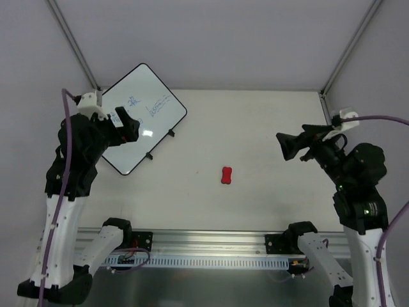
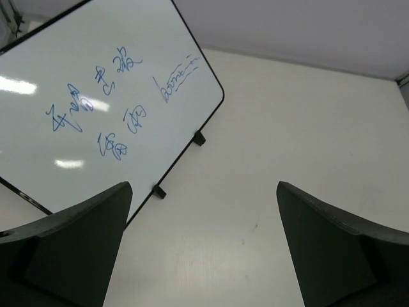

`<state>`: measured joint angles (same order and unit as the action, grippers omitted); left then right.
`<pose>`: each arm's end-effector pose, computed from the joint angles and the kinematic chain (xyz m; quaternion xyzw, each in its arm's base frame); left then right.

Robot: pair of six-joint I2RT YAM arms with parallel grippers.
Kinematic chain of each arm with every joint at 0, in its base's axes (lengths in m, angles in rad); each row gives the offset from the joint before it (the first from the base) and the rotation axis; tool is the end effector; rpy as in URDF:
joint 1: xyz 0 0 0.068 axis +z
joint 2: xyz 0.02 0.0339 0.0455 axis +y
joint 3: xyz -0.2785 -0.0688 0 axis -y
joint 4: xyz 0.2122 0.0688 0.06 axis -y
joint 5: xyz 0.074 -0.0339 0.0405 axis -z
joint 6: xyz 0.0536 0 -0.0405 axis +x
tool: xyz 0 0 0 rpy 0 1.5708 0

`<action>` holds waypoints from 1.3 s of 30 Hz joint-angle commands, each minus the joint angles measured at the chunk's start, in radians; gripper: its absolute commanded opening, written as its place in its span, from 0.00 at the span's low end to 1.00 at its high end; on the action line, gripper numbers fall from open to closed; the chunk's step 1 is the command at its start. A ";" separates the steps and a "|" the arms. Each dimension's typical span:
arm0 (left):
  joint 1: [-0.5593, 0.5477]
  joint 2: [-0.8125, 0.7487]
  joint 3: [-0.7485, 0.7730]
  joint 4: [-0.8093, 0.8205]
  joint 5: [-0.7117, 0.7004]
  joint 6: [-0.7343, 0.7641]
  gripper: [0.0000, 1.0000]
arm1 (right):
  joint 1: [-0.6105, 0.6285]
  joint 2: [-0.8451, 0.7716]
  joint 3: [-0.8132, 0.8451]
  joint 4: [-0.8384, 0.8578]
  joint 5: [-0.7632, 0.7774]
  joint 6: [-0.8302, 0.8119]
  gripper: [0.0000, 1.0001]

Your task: Erase the whiteboard

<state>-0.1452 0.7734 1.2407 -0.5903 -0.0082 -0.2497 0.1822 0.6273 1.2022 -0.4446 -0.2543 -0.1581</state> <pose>0.1087 -0.0154 0.4416 -0.0418 0.7481 -0.1269 0.6500 0.0613 0.0250 0.4591 -0.2047 0.6287 0.0926 0.7445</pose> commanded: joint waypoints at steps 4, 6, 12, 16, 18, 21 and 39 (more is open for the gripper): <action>0.093 0.302 0.179 -0.009 0.004 -0.019 0.99 | 0.008 0.103 -0.160 0.021 -0.198 0.105 0.99; 0.174 0.412 0.244 -0.009 0.039 0.012 0.99 | 0.025 0.118 -0.185 0.026 -0.221 0.104 0.99; 0.383 0.665 0.515 -0.020 0.262 0.104 0.99 | 0.079 0.132 -0.328 0.156 -0.327 0.016 0.99; 0.493 0.789 0.626 -0.023 0.375 0.213 0.99 | 0.086 0.190 -0.332 0.139 -0.423 -0.047 0.99; 0.527 0.864 0.675 -0.025 0.440 0.234 0.99 | 0.088 0.241 -0.305 0.132 -0.451 -0.052 0.99; 0.570 0.932 0.727 -0.026 0.565 0.286 0.99 | 0.089 0.284 -0.267 0.115 -0.510 -0.070 0.99; 0.561 1.147 0.735 -0.039 0.528 0.503 0.83 | 0.134 0.474 -0.239 0.092 -0.525 -0.147 0.99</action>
<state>0.4248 1.9244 1.9553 -0.6353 0.4725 0.2245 0.3019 1.0855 0.9081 -0.3637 -0.7658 -0.2821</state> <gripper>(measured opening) 0.833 0.991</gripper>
